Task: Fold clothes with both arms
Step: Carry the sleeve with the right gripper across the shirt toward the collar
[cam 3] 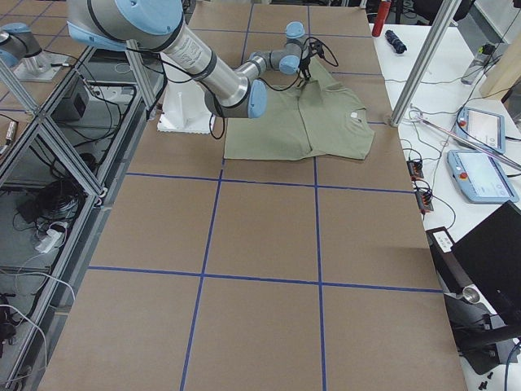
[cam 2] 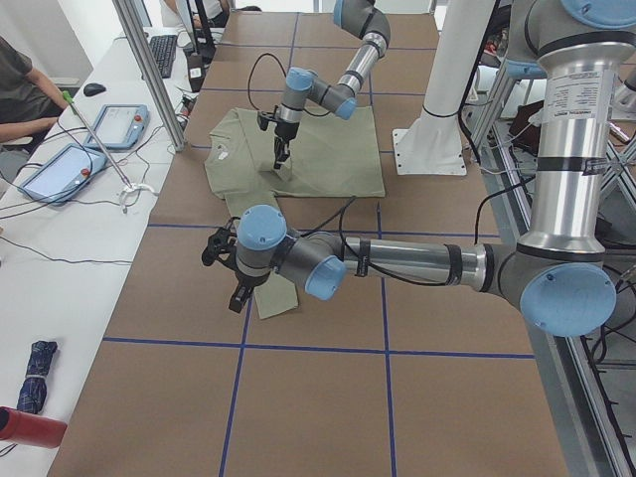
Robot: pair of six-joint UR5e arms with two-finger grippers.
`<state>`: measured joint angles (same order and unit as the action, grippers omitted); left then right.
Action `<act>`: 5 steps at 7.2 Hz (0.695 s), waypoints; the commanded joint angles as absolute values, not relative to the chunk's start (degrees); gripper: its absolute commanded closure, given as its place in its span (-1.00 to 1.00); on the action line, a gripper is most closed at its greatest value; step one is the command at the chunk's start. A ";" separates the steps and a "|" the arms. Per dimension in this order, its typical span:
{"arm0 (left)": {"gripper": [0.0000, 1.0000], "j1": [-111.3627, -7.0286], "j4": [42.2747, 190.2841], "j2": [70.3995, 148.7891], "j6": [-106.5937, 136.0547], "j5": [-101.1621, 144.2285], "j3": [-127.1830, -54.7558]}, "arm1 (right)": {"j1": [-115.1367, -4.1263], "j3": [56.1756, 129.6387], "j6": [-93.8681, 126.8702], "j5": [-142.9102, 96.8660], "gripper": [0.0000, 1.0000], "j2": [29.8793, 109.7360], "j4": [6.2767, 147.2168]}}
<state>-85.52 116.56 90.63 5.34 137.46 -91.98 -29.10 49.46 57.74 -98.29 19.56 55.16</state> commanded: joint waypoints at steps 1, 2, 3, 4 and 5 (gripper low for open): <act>-1.00 -85.52 116.72 90.62 5.36 137.37 -91.85 | -29.00 46.77 57.83 -96.95 -0.03 17.16 51.17; -1.00 -85.52 116.81 90.79 5.27 137.37 -91.50 | -27.09 45.28 57.83 -93.46 -0.95 14.88 51.15; -1.00 -85.52 117.07 90.88 5.10 137.46 -90.28 | -26.81 45.18 58.01 -92.82 -0.97 14.59 51.15; -1.00 -85.52 117.16 91.23 5.01 137.46 -89.31 | -26.81 45.18 58.62 -92.81 -0.97 14.68 51.15; -1.00 -85.52 117.07 91.32 5.18 137.46 -89.21 | -26.89 45.18 60.10 -92.81 -0.97 14.68 51.24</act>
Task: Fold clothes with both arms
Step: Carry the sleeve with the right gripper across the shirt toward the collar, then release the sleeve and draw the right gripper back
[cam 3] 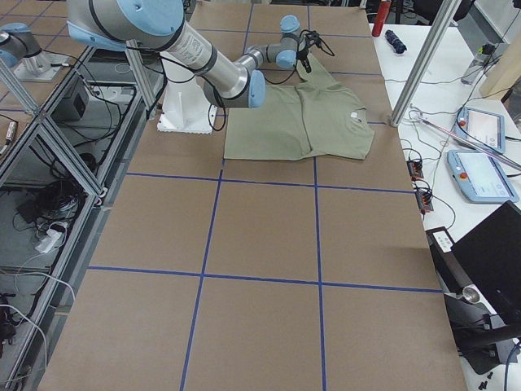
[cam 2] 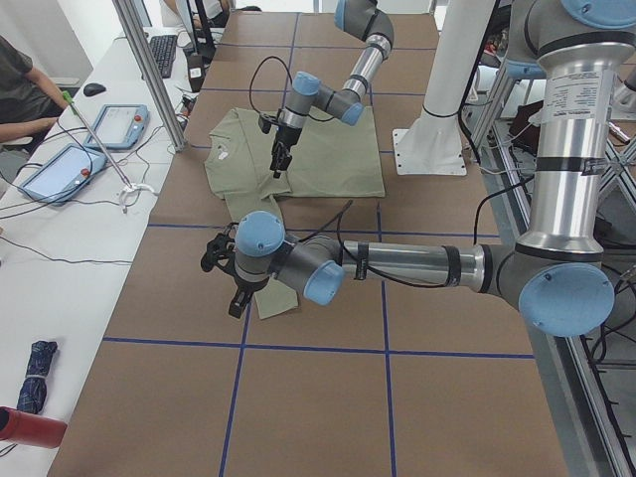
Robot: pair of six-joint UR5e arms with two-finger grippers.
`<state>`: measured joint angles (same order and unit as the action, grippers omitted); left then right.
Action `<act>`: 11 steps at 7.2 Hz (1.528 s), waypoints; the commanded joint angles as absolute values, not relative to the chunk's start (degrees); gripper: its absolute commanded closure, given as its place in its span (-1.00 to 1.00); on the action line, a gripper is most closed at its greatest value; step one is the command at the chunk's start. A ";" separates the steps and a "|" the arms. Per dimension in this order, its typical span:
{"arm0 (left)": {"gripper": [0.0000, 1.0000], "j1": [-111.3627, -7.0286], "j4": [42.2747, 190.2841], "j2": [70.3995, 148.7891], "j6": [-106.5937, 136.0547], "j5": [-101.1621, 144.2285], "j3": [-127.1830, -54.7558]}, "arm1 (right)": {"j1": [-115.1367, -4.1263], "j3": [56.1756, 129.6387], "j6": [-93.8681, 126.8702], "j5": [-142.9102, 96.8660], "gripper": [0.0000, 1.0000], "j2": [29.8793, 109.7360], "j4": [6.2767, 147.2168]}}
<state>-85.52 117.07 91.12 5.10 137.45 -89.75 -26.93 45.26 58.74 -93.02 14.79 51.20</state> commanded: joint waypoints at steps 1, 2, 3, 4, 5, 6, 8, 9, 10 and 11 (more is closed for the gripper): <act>-1.00 -85.43 117.16 91.67 6.66 137.37 -89.21 | -27.16 45.52 62.81 -93.33 -0.97 14.76 52.55; -1.00 -84.56 118.20 92.71 14.95 136.94 -89.64 | -27.77 48.75 63.62 -94.56 -0.97 14.77 59.69; -1.00 -80.37 122.56 92.46 21.90 136.67 -88.95 | -29.69 55.22 65.98 -99.79 -0.97 14.94 71.25; -1.00 -75.63 128.87 92.03 32.15 132.75 -88.16 | -33.10 62.68 67.05 -109.68 -0.98 17.20 82.94; -1.00 -70.63 134.50 90.89 42.87 128.19 -88.24 | -35.92 71.45 66.36 -112.21 -0.99 21.32 92.63; -1.00 -67.79 139.61 88.44 48.55 124.23 -88.24 | -39.17 79.81 65.66 -112.67 -1.00 26.66 99.86; -1.00 -60.86 142.03 86.05 55.24 115.79 -87.46 | -45.85 97.47 55.08 -117.06 -1.00 43.25 107.19; -1.00 -57.60 142.29 86.04 58.15 111.84 -85.45 | -49.62 104.95 48.93 -118.11 -1.00 52.20 107.75; -1.00 -56.79 144.04 86.13 57.92 109.53 -83.17 | -52.79 107.55 43.65 -120.65 -1.00 57.86 107.75; -1.00 -56.78 146.75 86.31 57.57 109.51 -80.53 | -53.69 109.06 41.24 -120.93 -1.00 61.57 107.14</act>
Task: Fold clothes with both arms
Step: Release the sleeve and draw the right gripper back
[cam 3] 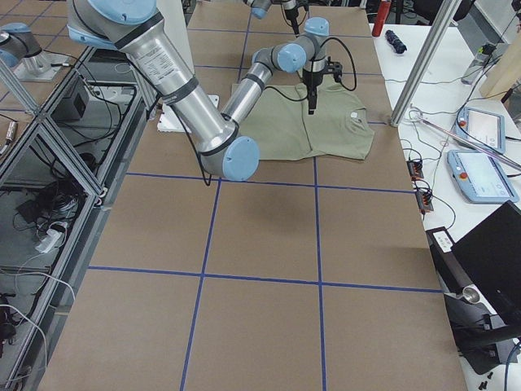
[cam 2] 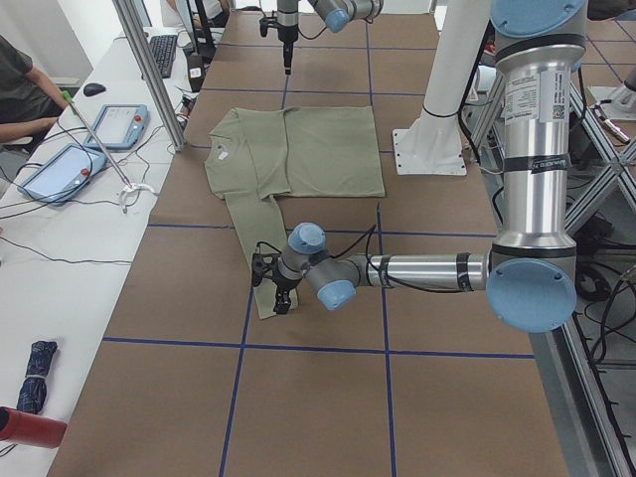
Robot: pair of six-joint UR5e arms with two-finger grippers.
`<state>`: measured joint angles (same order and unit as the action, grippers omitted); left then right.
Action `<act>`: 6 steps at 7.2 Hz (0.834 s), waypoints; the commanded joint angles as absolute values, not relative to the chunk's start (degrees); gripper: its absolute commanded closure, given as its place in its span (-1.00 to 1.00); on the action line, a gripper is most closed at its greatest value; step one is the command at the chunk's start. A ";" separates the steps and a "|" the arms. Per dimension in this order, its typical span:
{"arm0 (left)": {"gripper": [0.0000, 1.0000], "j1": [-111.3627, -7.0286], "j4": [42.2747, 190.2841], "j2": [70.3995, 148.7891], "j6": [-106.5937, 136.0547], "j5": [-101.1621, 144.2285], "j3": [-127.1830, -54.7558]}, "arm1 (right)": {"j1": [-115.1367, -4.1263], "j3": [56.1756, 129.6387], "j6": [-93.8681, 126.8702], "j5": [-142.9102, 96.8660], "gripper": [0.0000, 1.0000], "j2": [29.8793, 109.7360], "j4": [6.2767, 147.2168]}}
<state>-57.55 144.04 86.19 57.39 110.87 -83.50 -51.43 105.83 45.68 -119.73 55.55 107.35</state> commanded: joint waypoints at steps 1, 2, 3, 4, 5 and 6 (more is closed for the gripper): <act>-0.99 -56.78 148.00 86.74 57.57 109.51 -78.51 | -54.22 110.64 41.05 -122.42 -1.00 64.74 105.31; -0.99 -56.78 148.01 86.92 57.57 109.51 -78.57 | -55.71 110.74 40.87 -124.43 -1.00 65.21 105.29; -0.97 -56.78 148.01 86.92 57.48 109.51 -78.66 | -55.90 111.09 40.96 -124.63 -1.00 65.39 105.38; -0.91 -56.78 148.01 86.92 57.48 109.51 -78.66 | -55.99 111.09 40.96 -124.63 -1.00 65.48 105.38; -0.83 -56.78 148.18 86.92 57.39 109.51 -78.75 | -55.99 111.09 40.96 -124.63 -1.00 65.48 105.38; -0.83 -56.78 148.44 86.92 57.48 109.51 -78.75 | -55.99 111.09 40.96 -124.63 -1.00 65.48 105.38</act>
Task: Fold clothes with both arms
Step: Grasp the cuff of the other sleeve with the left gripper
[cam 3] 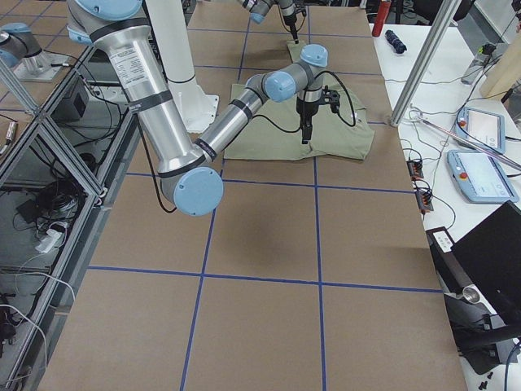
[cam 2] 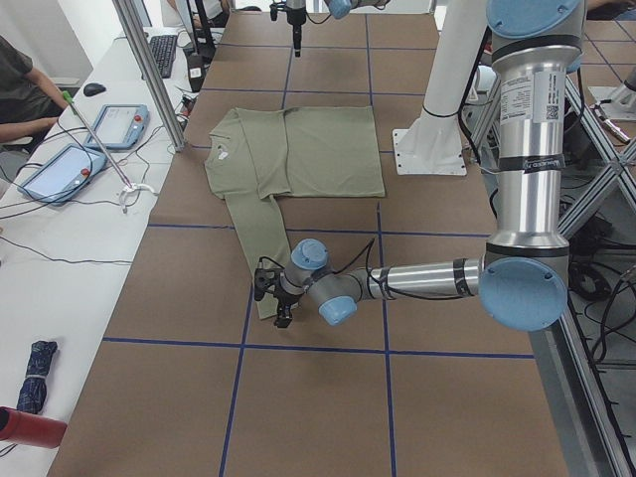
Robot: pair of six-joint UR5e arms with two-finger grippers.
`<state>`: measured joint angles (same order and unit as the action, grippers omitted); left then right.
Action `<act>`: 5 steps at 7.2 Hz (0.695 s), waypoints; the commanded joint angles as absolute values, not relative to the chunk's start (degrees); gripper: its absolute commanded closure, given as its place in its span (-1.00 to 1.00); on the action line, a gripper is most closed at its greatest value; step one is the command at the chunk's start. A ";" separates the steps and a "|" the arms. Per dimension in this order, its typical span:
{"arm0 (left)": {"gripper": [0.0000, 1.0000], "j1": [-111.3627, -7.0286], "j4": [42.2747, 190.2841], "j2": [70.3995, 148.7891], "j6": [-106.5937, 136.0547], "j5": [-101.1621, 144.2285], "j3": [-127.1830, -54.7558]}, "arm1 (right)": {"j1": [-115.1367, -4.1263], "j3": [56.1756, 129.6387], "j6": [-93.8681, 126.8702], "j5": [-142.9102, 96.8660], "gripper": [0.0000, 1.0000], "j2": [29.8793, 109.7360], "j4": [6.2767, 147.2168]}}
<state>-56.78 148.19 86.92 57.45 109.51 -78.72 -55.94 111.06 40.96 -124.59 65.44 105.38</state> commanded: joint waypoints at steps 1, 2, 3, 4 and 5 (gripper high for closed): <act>-0.83 -56.78 148.53 86.92 57.48 109.51 -78.75 | -55.99 111.09 40.96 -124.63 -1.00 65.48 105.38; -0.83 -56.69 148.54 86.92 57.48 109.51 -78.75 | -55.99 111.18 40.96 -124.63 -1.00 65.48 105.29; -0.82 -56.08 148.54 86.92 57.65 109.51 -78.75 | -55.99 111.09 40.96 -124.63 -1.00 65.48 105.29; -0.82 -55.90 148.62 86.92 57.57 109.51 -78.75 | -55.99 111.18 40.96 -124.63 -1.00 65.48 105.29; -0.80 -55.64 148.62 86.84 57.66 109.51 -78.75 | -56.07 111.27 40.96 -124.63 -1.00 65.48 105.29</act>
